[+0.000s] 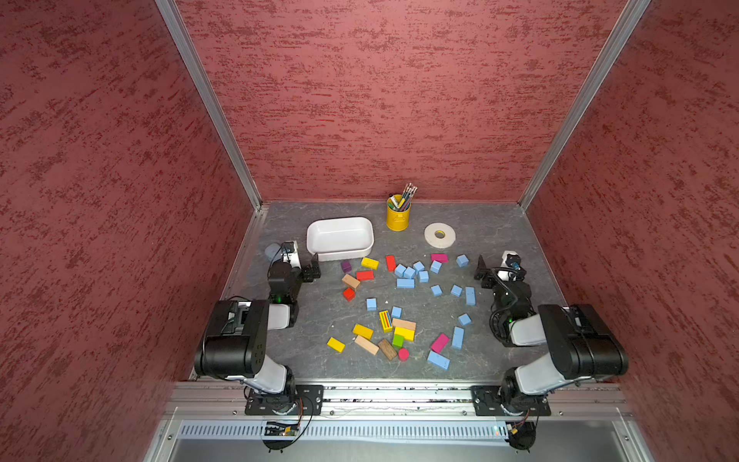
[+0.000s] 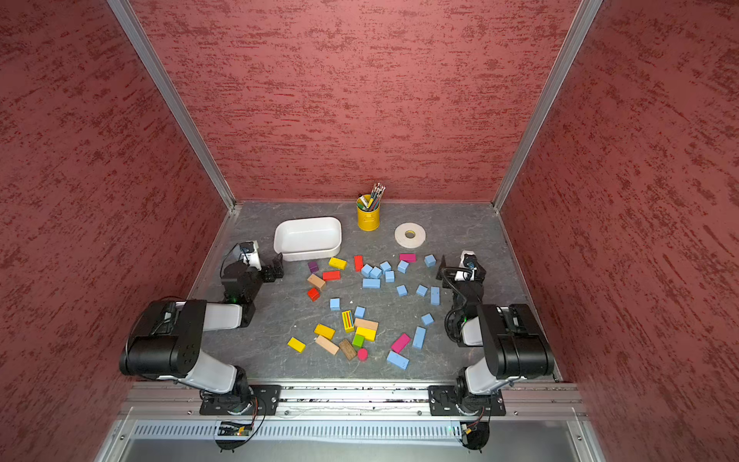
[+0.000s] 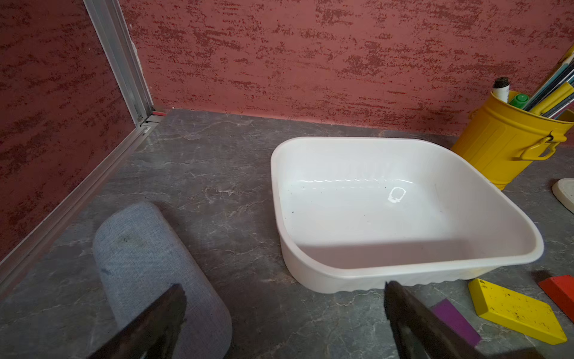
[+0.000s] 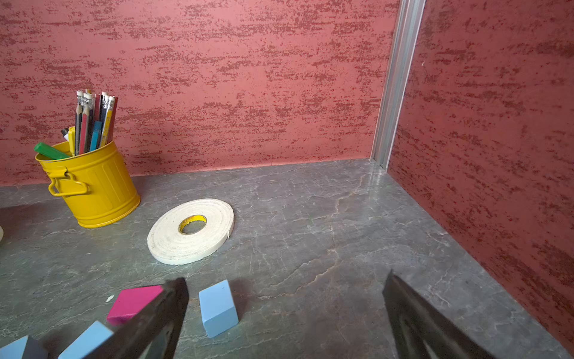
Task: Pick out the blue building blocks
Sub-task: Pick up the building block from the center of the board.
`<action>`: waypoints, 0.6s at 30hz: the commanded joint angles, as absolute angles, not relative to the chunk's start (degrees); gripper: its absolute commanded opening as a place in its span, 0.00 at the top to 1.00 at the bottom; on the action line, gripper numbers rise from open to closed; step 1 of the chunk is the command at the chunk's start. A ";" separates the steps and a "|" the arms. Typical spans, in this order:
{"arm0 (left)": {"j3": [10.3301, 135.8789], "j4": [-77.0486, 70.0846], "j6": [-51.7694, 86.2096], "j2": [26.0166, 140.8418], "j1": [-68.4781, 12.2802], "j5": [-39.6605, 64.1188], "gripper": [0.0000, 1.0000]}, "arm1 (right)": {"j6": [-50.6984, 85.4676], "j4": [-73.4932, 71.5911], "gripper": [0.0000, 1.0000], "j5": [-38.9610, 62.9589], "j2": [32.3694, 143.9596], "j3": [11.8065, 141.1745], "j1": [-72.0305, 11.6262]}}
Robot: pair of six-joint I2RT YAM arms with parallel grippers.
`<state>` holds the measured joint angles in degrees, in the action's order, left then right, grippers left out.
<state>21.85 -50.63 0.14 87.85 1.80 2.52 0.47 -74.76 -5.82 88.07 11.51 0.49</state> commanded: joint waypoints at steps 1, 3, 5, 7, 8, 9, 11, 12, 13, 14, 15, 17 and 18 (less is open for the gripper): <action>22.15 -50.34 -0.23 87.63 1.93 2.46 0.00 | 0.74 -76.55 0.01 -6.54 88.24 12.13 0.73; 22.15 -50.34 -0.22 87.65 2.01 2.42 0.00 | 0.70 -76.55 0.01 -6.51 88.28 12.11 0.78; 22.13 -50.33 -0.26 87.70 1.94 2.46 0.00 | 0.77 -76.52 0.01 -6.59 88.25 12.13 0.79; 22.15 -50.29 -0.26 87.63 1.96 2.50 0.00 | 0.70 -76.55 0.01 -6.52 88.26 12.13 0.79; 22.15 -50.35 -0.21 87.63 1.98 2.48 0.00 | 0.78 -76.55 0.01 -6.54 88.24 12.13 0.79; 22.10 -50.29 -0.20 87.63 2.02 2.46 0.00 | 0.75 -76.54 0.01 -6.51 88.27 12.13 0.75; 22.15 -50.32 -0.25 87.63 1.99 2.53 0.00 | 0.73 -76.50 0.01 -6.54 88.24 12.05 0.79; 22.15 -50.32 -0.24 87.63 1.97 2.55 0.00 | 0.70 -76.55 0.01 -6.57 88.25 12.09 0.79; 22.15 -50.33 -0.24 87.65 1.93 2.61 0.00 | 0.76 -76.49 0.01 -6.58 88.17 12.04 0.78; 22.14 -50.34 -0.16 87.64 2.09 2.63 0.00 | 0.78 -76.50 0.01 -6.57 88.19 12.04 0.75; 22.13 -50.33 -0.03 87.66 2.19 2.94 0.01 | 0.77 -76.54 0.01 -6.59 88.24 12.09 0.79; 22.06 -50.32 0.12 87.70 2.61 3.66 0.01 | 0.78 -76.54 0.01 -6.58 88.20 12.06 0.79; 22.06 -50.36 0.19 87.63 2.75 3.86 0.00 | 0.79 -76.42 0.01 -6.47 88.28 12.13 0.79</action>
<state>21.85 -50.52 0.16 87.85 2.11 2.85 0.45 -74.76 -5.82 88.07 11.51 0.49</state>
